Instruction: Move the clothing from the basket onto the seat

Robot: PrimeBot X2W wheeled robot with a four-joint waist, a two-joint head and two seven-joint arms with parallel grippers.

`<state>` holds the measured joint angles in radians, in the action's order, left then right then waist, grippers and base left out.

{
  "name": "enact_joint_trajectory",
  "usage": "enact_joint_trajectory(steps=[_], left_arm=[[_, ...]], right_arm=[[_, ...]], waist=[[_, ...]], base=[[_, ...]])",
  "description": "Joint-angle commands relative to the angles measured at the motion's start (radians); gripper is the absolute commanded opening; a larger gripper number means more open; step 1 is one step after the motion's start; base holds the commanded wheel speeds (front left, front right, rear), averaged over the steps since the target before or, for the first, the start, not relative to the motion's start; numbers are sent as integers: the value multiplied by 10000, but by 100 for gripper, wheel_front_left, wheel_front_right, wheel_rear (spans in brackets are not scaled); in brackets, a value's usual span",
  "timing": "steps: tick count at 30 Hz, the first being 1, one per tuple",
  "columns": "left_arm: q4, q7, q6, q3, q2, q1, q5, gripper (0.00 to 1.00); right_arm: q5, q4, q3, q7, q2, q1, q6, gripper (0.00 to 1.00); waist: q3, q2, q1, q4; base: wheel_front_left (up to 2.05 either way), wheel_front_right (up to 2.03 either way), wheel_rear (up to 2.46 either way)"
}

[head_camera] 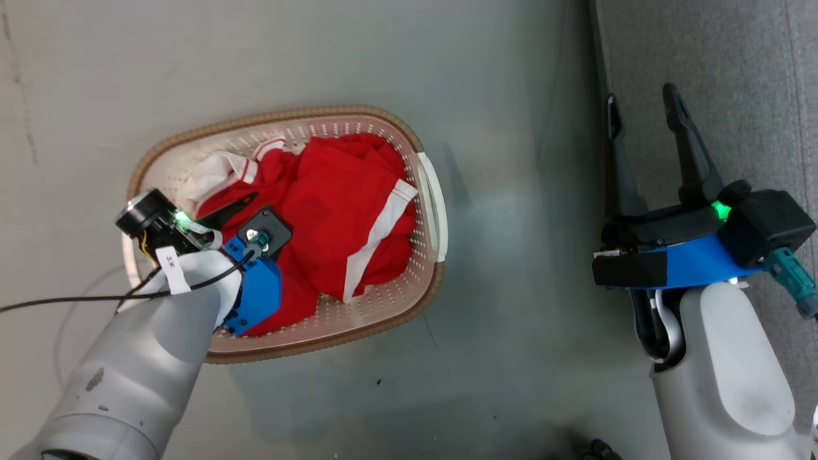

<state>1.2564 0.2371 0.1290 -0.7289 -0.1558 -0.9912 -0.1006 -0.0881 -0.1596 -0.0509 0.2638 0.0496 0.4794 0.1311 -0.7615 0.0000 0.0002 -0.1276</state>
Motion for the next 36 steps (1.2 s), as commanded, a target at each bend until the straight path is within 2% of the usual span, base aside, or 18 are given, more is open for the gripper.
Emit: enact_joint_trajectory(steps=[1, 10, 17, 22, 27, 28, 29, 30, 36], left_arm=[[74, -98, -55, -97, -132, -217, -75, 100], [284, -1304, -526, -685, -531, -942, -592, 100], [325, -2056, -733, -881, -868, -1412, -682, 100], [324, -2401, -775, -908, -888, -1690, -605, 100], [333, -2946, -792, -1011, -644, -1859, -566, 100], [331, -3028, -813, -1028, -599, -1892, -557, 55], [334, -3110, -817, -1038, -555, -1920, -534, 19], [335, -3220, -814, -1055, -513, -1931, -526, 0], [337, -3542, -890, -1146, -316, -1882, -419, 0]], right_arm=[[6, 82, 13, 14, 14, 223, -7, 100], [25, 418, 469, 14, 13, 544, -7, 100], [-100, 651, 534, 14, 11, 667, -7, 100], [-143, 744, 511, 14, 13, 647, -7, 100], [-199, 734, 580, 9, 19, 615, -8, 100], [-202, 726, 591, 9, 19, 616, -8, 100], [-203, 725, 608, 9, 20, 622, -8, 100], [-202, 727, 619, 9, 20, 634, -8, 100], [-144, 735, 663, 11, 28, 732, -10, 100]], waist=[[-442, 0, -2, -210], [-1442, 0, -2, -496], [-2110, 0, -2, -708], [-2431, 0, -2, -819], [-2610, 0, -2, -856], [-2625, 0, -2, -855], [-2634, 0, -2, -853], [-2636, 0, -2, -850], [-2554, 0, -2, -821]], base=[[0, 0, 0], [0, 0, 0], [0, 0, 0], [0, 0, 0], [0, 0, 0], [0, 0, 0], [0, 0, 0], [0, 0, 0], [0, 0, 0]])
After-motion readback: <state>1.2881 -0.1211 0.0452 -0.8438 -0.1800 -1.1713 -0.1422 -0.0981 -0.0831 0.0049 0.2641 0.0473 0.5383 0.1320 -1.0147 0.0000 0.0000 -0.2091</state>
